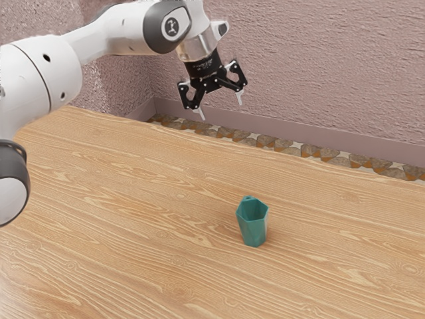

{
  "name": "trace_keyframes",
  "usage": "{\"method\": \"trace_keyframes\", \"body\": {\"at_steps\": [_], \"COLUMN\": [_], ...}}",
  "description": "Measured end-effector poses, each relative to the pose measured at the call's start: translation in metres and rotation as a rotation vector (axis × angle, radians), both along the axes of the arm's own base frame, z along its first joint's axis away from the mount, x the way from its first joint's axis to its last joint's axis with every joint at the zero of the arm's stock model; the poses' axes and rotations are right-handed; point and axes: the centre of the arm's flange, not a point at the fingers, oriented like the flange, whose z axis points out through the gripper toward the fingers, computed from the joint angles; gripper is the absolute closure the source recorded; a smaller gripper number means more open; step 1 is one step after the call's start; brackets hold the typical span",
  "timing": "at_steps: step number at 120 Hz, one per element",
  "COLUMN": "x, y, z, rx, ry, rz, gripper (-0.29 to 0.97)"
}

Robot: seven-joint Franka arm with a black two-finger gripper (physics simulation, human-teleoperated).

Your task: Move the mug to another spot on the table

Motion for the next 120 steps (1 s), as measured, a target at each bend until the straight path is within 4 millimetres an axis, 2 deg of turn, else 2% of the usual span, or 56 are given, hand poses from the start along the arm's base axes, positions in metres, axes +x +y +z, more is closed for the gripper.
{"method": "trace_keyframes", "body": {"at_steps": [50, 65, 120], "x": [0.003, 0.002, 0.001], "y": [-0.004, -0.007, -0.017], "z": [-0.047, -0.071, -0.135], "rx": [0.005, 0.011, 0.027], "ry": [0.045, 0.073, 0.119], "rz": [0.032, 0.036, 0.051], "gripper": [0.00, 0.00, 0.00]}}
